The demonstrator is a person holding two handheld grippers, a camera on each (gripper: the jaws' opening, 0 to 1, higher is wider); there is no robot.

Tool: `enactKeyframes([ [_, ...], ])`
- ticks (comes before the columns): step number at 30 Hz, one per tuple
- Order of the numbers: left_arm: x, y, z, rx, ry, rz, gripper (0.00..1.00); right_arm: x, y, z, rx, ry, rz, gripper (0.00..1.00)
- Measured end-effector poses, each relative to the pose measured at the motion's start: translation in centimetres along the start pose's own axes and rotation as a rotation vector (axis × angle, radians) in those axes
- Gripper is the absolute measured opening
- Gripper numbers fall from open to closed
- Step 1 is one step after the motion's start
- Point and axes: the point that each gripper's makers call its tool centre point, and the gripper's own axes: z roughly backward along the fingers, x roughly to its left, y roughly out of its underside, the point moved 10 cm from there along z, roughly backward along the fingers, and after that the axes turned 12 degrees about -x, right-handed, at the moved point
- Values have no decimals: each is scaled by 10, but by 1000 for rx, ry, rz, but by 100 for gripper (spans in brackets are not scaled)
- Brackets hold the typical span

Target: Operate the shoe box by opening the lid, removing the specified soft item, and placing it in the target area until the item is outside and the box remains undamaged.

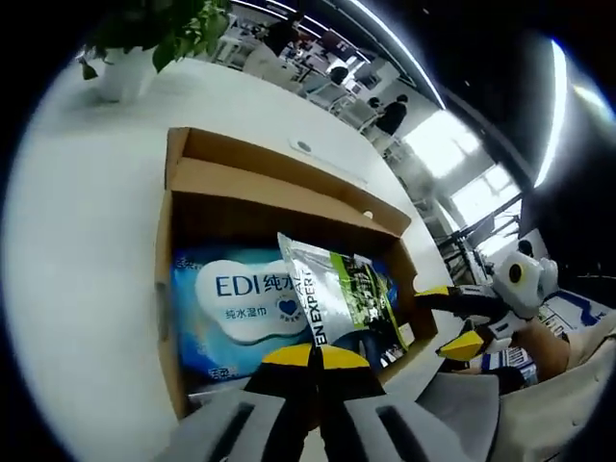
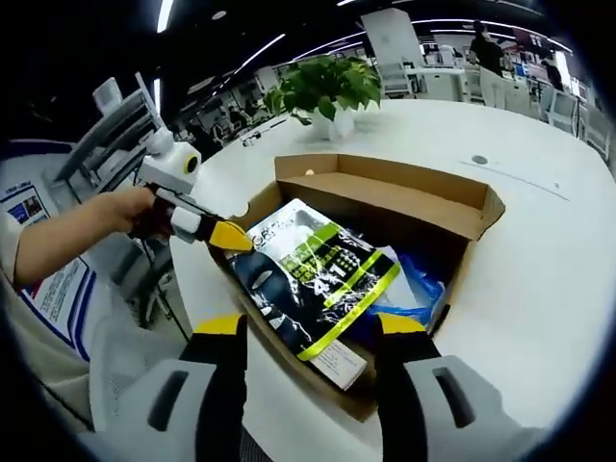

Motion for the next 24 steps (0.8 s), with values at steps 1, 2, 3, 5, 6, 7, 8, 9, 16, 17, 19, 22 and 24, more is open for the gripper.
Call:
enactKeyframes([
  [1,0,0,0,1,-1,-5,0,0,0,-2,12,2,-6,50],
  [2,1,-1,1,3,-4,-13,0,-1,0,-5,21,4,-12,49],
  [3,1,-1,2,4,-6,-20,0,-1,0,-7,25,5,-15,49],
  [5,1,-2,2,2,-6,-26,0,0,-1,-9,31,6,-15,49],
  [6,1,-3,4,-1,-7,-30,0,0,-1,-12,44,5,-20,49],
  [7,1,-3,4,-4,-7,-32,0,0,-1,-14,49,5,-24,48],
  [8,2,-3,5,-8,-8,-33,0,0,-1,-16,58,11,-36,48],
  [9,2,-4,6,-11,-9,-35,0,0,-1,-17,64,17,-47,48],
  [16,7,-3,11,-22,-23,-38,0,0,0,-26,89,29,-102,42],
  [17,8,-3,11,-22,-25,-39,0,-1,1,-28,95,30,-101,41],
  [19,9,-3,11,-20,-29,-45,0,0,2,-31,104,34,-105,40],
  [22,9,-2,11,-17,-28,-54,0,-1,3,-34,114,43,-105,38],
  [24,10,-3,11,-18,-26,-58,0,-1,3,-36,118,46,-106,37],
])
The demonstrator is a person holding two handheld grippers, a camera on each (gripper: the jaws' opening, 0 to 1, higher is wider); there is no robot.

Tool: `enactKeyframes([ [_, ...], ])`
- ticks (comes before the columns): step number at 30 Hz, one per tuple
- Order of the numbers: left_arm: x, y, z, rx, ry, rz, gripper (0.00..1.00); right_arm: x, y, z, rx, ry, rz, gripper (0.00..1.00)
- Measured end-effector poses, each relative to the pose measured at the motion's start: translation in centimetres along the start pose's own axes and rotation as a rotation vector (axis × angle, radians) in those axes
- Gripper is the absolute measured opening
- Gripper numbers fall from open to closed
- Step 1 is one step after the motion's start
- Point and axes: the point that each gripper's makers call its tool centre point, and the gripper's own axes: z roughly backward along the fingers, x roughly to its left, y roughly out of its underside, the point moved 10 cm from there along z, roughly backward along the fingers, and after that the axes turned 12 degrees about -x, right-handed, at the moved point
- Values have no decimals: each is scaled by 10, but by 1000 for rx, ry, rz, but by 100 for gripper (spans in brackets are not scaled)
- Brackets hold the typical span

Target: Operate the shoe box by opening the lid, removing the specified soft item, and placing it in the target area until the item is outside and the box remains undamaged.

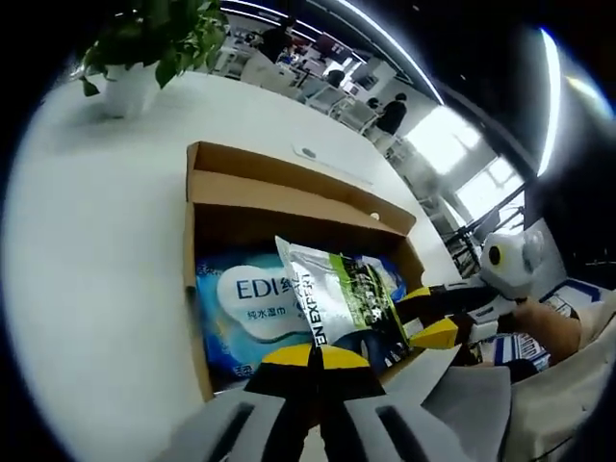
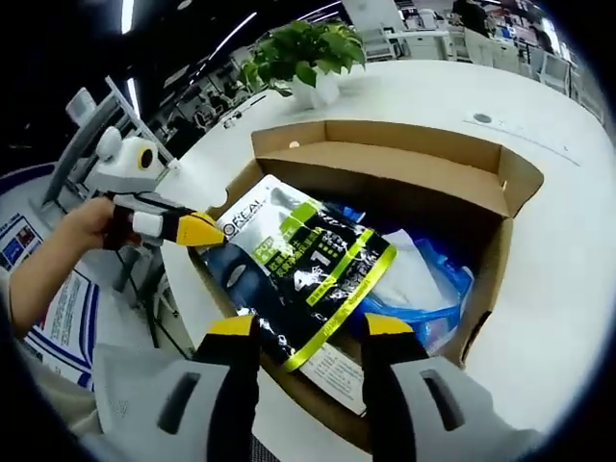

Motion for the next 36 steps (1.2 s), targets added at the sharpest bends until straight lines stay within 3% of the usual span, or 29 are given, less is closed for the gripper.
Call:
enactKeyframes([
  [13,3,1,-2,17,2,-36,0,0,5,-15,57,18,-54,31],
  [18,5,1,-1,21,-4,-50,0,-3,4,-13,36,41,-54,23],
  [23,3,1,-1,15,-2,-56,0,-5,-1,-8,-17,62,-15,7],
  [36,-15,-3,2,-9,5,-71,0,-4,-10,6,-78,64,-30,3],
])
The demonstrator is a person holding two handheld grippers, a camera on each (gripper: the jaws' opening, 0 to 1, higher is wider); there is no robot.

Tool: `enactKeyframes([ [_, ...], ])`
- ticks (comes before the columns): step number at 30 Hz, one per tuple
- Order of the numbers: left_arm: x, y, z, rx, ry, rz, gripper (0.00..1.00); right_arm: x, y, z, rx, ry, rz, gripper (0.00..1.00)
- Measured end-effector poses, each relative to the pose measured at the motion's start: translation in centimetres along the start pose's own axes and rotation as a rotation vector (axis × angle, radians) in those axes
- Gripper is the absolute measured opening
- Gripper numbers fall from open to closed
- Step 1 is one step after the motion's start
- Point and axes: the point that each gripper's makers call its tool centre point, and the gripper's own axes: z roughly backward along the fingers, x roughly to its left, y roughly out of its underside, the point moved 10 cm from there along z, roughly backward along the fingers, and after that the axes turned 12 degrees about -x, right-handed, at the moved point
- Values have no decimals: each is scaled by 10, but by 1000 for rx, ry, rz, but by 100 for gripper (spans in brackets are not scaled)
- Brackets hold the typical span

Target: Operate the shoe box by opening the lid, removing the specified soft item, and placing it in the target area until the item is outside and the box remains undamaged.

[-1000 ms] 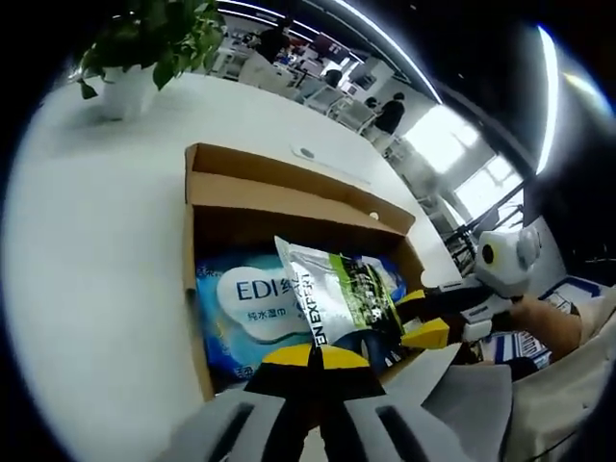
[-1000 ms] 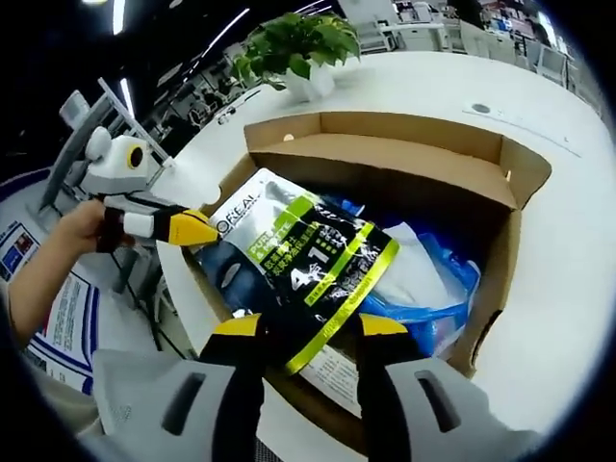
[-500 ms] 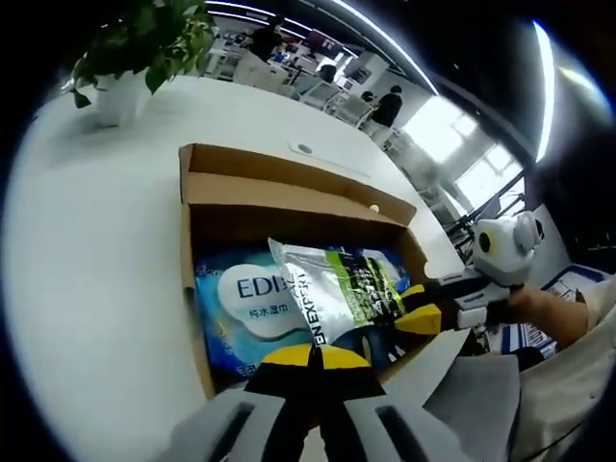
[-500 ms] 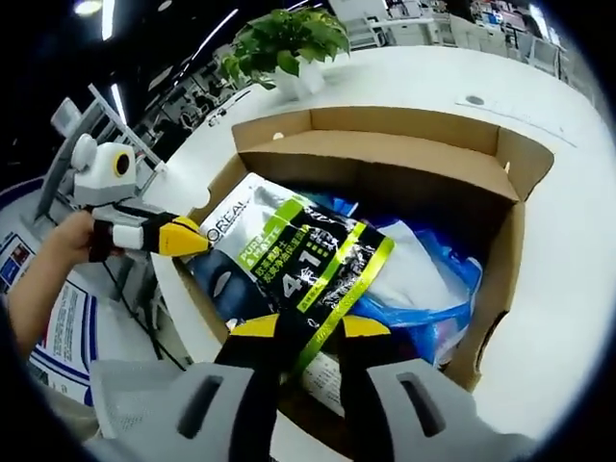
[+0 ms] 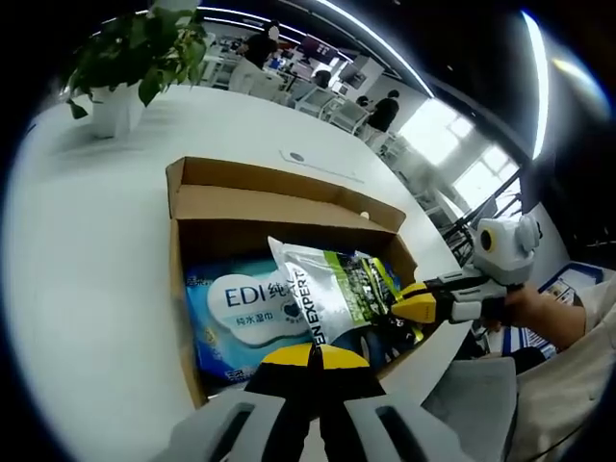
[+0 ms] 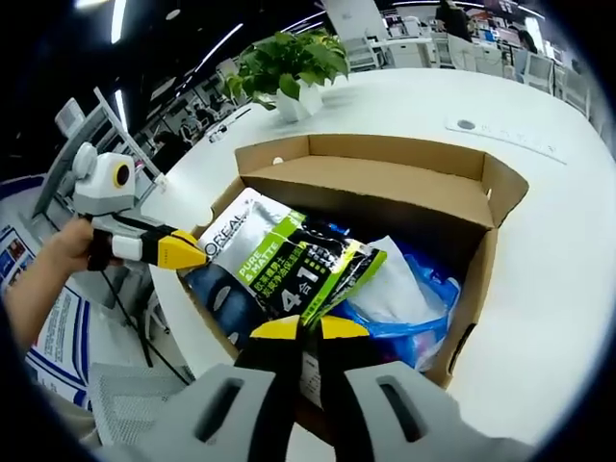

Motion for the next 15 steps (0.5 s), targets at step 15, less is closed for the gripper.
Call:
enactKeyframes([
  [15,-33,-7,-11,-1,-9,-54,0,-9,-21,35,-76,29,-27,0],
])
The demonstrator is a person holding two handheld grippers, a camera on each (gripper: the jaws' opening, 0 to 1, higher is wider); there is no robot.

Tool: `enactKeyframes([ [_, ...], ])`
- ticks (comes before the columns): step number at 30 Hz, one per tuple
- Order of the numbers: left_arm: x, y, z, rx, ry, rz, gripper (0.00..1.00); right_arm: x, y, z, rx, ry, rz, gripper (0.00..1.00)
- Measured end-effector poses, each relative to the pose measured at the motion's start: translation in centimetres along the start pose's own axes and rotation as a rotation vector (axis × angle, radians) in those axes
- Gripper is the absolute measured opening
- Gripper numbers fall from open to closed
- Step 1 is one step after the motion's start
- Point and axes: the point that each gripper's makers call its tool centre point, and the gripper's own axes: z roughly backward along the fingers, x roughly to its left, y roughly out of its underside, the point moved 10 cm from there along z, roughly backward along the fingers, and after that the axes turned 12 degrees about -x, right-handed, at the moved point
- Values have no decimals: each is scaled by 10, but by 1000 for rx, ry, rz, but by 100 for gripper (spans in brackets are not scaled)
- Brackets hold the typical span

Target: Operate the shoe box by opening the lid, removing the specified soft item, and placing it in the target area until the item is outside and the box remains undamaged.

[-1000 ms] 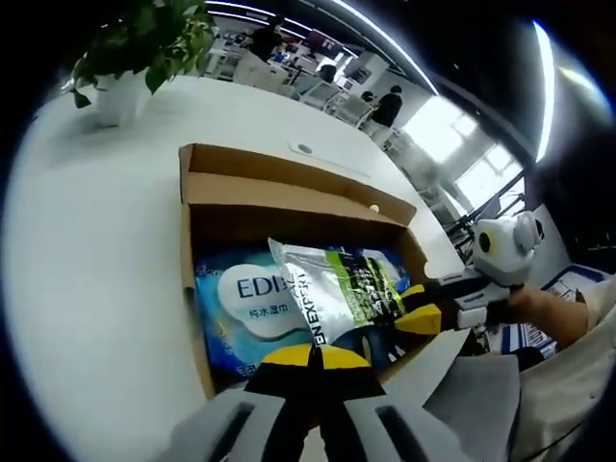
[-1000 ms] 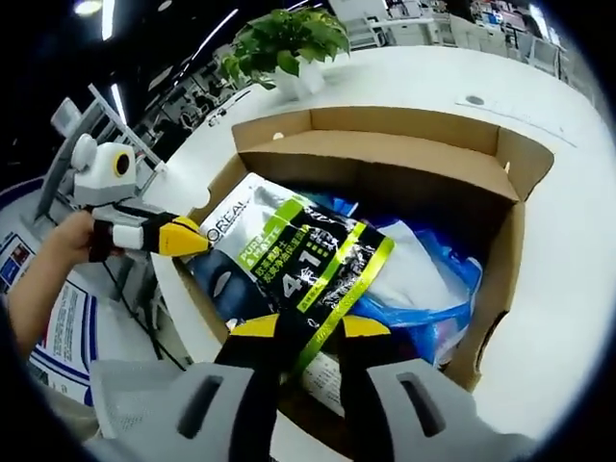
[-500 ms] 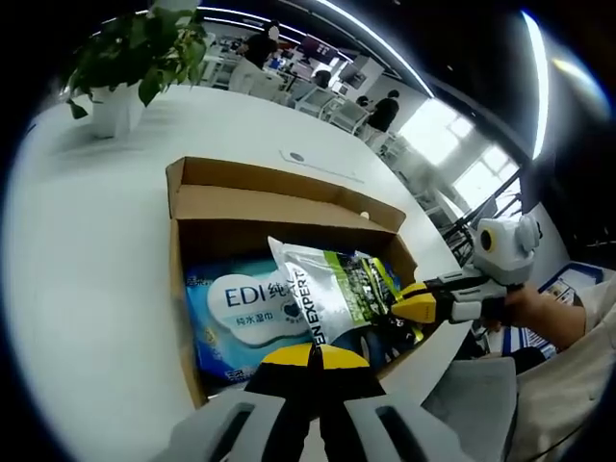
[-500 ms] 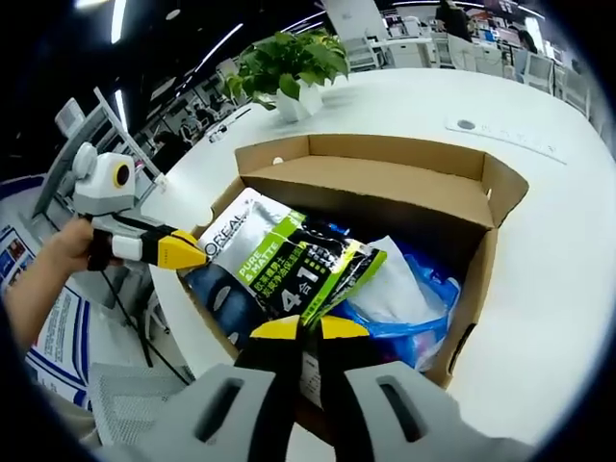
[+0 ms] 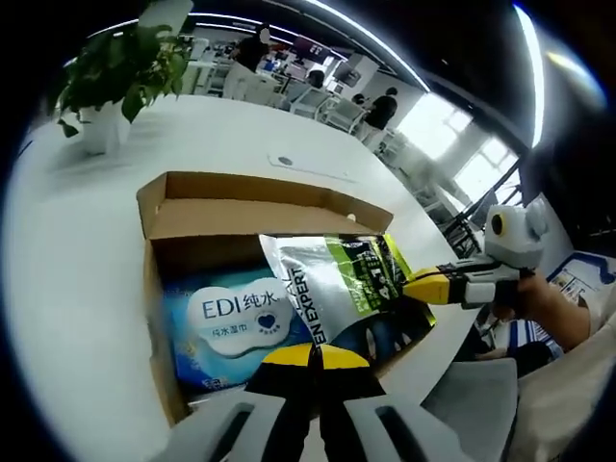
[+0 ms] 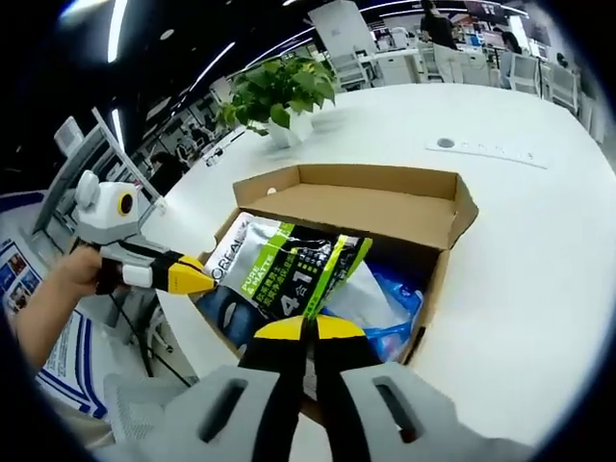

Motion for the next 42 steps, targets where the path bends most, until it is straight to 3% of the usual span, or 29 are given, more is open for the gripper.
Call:
enactKeyframes([
  [15,-45,-10,-22,4,58,-72,0,-26,-13,47,-31,39,-15,0],
  [42,-98,-16,-66,16,117,-121,0,-72,-21,95,-38,117,-28,0],
])
